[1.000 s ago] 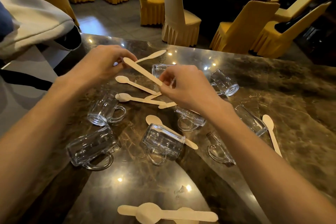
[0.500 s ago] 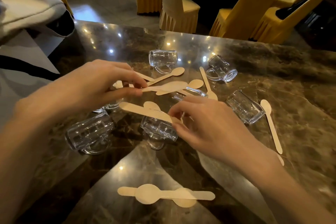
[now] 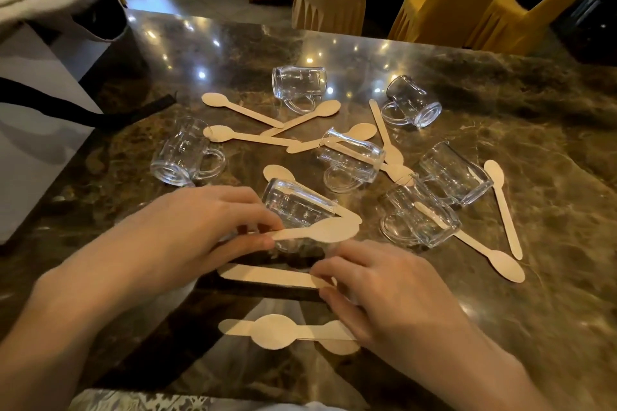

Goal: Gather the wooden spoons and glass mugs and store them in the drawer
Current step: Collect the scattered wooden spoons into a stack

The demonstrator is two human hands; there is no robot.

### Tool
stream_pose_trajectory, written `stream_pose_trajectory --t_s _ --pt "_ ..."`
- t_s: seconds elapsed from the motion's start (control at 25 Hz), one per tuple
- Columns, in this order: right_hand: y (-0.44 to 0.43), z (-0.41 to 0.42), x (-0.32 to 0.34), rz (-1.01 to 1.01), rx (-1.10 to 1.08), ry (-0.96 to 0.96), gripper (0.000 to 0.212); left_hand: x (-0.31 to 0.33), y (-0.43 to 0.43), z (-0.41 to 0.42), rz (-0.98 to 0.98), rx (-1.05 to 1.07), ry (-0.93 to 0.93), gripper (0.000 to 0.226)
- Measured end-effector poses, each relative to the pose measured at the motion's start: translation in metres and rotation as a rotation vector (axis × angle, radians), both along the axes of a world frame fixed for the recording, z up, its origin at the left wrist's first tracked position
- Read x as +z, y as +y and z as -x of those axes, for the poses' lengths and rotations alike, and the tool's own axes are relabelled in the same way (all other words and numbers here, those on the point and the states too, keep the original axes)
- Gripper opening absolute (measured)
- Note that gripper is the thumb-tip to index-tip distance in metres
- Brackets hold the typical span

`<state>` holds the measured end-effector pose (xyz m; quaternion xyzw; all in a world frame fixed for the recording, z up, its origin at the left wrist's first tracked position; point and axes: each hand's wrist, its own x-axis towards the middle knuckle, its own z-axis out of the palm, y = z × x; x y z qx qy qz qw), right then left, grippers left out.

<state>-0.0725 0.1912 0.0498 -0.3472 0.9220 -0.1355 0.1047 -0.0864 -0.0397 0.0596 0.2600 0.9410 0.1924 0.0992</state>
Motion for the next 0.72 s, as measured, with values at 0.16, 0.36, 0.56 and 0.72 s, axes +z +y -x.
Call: stream_pose_trajectory --t_s 0.16,0.36,0.56,0.72 --pt "0.006 -0.013 -0.011 -0.048 0.021 -0.01 0.021 -0.021 0.01 -0.006 0.059 -0.016 0.0 0.05" --pt "0.013 -0.024 -0.023 -0.078 0.032 0.063 0.013 -0.039 0.025 -0.015 0.072 -0.05 0.003 0.033" --pt "0.014 -0.033 -0.03 -0.101 0.042 0.068 0.011 -0.05 0.031 -0.02 0.092 -0.062 0.018 0.022" --pt "0.014 -0.036 -0.034 -0.097 0.051 0.11 0.015 -0.056 0.033 -0.021 0.089 -0.053 -0.014 0.028"
